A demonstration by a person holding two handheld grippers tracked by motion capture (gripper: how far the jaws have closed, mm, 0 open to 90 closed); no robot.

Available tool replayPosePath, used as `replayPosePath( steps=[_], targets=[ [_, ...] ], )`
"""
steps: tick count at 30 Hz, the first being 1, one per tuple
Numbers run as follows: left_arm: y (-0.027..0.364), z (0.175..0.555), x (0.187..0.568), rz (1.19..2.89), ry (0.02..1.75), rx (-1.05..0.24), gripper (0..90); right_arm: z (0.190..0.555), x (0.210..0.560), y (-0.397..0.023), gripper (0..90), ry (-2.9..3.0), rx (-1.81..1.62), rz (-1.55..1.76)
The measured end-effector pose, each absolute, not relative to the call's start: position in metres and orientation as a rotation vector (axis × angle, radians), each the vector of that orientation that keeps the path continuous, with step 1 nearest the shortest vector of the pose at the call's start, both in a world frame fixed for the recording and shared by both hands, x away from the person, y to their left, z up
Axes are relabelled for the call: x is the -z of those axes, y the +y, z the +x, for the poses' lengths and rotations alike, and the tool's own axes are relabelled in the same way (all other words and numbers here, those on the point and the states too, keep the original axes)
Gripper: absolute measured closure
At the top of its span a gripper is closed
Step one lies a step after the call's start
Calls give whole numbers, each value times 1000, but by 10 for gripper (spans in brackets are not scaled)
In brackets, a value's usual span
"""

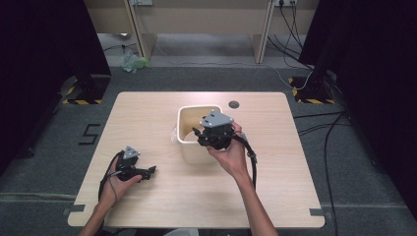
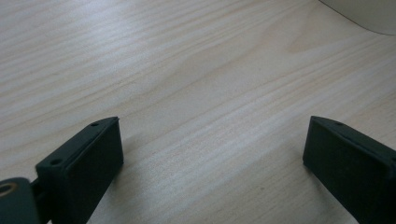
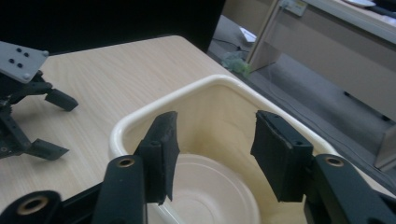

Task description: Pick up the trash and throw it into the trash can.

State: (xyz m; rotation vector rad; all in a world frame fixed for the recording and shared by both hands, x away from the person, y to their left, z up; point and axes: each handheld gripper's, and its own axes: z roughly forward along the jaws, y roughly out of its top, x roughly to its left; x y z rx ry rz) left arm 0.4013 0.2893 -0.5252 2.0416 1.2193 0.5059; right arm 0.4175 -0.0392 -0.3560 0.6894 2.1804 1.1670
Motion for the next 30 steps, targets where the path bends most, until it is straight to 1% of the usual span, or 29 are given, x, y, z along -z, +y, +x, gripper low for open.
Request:
replayPosePath(
  steps=[6,16,30],
  targets=[
    [289,401,525,2038,1222,-502,40,414,350,-62,439,2127,-1171,780],
    [289,401,525,2037,1224,-504,41,413,355,-88,360,2072,-1181,886],
    [289,401,525,2043,1220,-502,40,408,360,-116,325,2030,-1179,978]
  ],
)
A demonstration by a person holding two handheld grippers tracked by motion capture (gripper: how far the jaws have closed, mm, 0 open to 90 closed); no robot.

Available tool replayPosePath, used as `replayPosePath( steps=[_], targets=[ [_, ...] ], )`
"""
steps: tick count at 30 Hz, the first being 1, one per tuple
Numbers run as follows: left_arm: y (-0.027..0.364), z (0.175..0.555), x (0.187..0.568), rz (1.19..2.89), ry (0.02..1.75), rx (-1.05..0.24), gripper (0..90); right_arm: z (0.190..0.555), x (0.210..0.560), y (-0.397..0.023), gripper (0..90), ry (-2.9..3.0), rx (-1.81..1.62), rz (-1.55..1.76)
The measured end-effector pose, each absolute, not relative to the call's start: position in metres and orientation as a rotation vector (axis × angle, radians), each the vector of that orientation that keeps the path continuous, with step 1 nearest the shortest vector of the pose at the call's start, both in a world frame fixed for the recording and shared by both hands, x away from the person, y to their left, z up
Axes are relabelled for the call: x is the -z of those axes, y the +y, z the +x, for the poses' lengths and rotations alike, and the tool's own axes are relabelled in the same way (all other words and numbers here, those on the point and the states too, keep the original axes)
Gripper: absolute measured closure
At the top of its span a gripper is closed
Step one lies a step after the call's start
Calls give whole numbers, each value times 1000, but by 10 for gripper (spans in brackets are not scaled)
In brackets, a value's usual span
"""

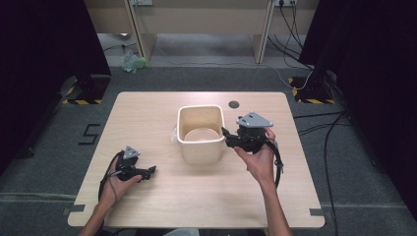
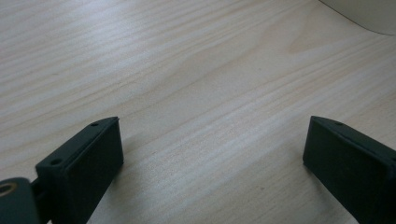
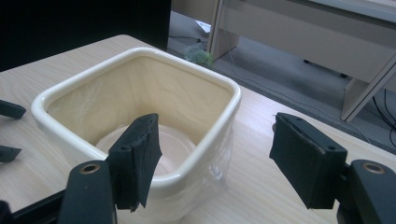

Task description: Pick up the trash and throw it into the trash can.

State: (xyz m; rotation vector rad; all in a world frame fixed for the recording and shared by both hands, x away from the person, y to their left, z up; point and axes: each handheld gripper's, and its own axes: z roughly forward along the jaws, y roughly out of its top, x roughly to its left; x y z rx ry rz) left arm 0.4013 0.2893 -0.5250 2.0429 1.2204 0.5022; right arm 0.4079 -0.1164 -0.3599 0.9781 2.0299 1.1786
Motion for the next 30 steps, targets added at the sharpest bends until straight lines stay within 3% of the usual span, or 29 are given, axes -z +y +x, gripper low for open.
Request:
replayPosePath(
  steps=[30],
  targets=[
    [289,401,525,2040,1222,-505,40,398,388,-157,317,1999,-1134,1101]
  ],
)
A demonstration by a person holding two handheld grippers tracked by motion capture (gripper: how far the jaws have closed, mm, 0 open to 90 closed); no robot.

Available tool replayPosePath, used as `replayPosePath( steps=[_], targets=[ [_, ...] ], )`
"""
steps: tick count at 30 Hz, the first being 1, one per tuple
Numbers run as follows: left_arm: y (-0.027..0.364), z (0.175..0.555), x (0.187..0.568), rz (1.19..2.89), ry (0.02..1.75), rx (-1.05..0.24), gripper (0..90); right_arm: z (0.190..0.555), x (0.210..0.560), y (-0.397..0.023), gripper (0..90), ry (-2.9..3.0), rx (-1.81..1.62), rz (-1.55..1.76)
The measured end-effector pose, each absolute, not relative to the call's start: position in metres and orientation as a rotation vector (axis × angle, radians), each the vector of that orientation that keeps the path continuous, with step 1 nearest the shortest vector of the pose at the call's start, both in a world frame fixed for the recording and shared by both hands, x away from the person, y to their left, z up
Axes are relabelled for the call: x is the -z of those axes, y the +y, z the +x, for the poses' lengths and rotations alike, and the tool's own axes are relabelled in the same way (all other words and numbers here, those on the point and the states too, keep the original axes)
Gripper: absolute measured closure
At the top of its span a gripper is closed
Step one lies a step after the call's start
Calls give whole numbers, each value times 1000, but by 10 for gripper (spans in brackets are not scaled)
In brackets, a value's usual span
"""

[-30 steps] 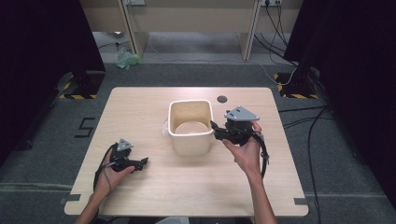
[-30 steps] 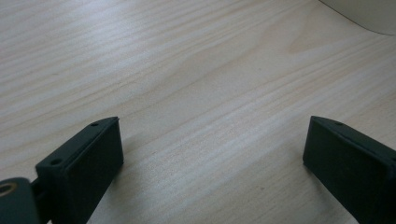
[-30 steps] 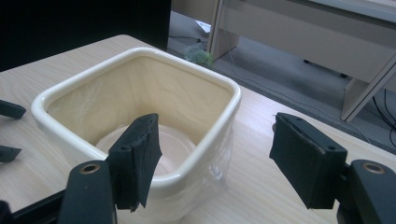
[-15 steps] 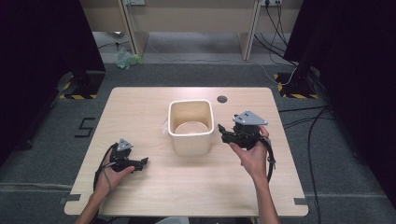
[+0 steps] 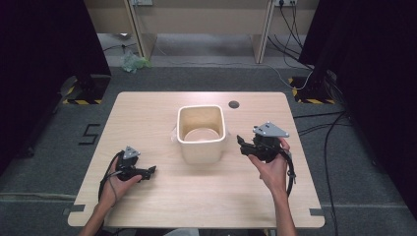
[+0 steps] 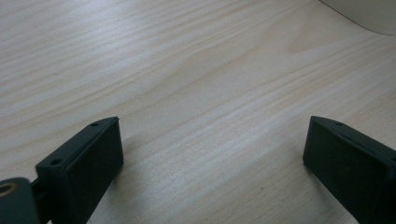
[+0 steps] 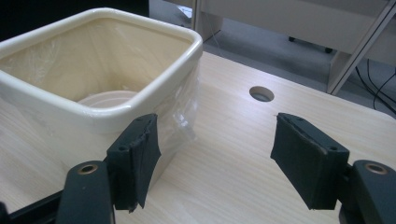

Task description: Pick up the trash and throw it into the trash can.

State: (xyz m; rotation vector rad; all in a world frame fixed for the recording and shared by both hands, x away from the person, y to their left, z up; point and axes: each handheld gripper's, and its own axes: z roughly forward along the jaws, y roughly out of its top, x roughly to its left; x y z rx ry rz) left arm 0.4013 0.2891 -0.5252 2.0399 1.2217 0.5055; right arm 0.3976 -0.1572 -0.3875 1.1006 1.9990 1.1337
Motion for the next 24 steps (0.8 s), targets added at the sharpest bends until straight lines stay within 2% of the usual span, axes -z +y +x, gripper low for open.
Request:
replayPosePath(
  steps=[24],
  targets=[
    [289,401,525,2041,1221,-503,40,384,422,-179,302,2005,-1096,1189]
  ],
)
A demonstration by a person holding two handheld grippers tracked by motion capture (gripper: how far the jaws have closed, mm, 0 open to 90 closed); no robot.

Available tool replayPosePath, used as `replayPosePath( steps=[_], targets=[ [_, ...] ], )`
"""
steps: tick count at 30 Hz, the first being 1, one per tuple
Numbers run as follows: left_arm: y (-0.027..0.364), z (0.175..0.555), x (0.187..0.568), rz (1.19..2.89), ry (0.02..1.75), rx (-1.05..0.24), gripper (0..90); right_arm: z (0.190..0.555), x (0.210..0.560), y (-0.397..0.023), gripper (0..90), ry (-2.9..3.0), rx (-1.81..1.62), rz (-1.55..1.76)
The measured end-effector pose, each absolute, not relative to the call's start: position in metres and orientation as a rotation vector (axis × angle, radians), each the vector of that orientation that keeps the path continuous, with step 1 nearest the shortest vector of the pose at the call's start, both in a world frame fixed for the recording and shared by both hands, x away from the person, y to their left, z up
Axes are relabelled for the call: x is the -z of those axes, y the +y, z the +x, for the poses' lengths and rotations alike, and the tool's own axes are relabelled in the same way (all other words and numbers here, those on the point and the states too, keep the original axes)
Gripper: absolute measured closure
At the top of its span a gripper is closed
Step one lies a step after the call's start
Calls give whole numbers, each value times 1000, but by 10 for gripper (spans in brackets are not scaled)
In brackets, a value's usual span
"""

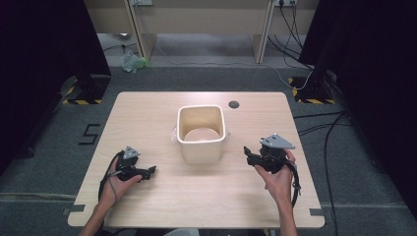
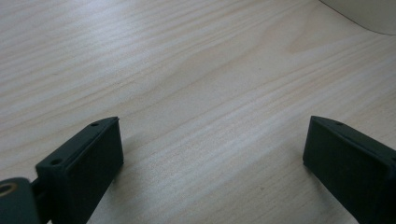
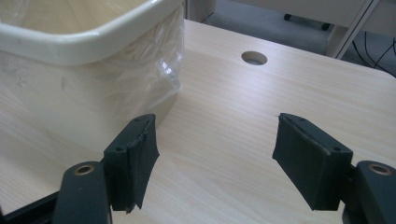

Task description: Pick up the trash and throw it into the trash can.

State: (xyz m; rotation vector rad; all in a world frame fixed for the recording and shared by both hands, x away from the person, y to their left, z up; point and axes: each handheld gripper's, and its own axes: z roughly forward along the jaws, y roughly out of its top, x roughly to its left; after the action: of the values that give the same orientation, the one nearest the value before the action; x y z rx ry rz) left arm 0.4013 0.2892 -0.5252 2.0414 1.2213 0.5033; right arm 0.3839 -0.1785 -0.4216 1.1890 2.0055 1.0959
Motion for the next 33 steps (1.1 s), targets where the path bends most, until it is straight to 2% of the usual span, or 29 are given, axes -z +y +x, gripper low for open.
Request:
replayPosePath(
  steps=[33],
  targets=[
    [289,401,525,2041,1223,-505,40,363,483,-183,288,2070,-1057,1308]
  ],
)
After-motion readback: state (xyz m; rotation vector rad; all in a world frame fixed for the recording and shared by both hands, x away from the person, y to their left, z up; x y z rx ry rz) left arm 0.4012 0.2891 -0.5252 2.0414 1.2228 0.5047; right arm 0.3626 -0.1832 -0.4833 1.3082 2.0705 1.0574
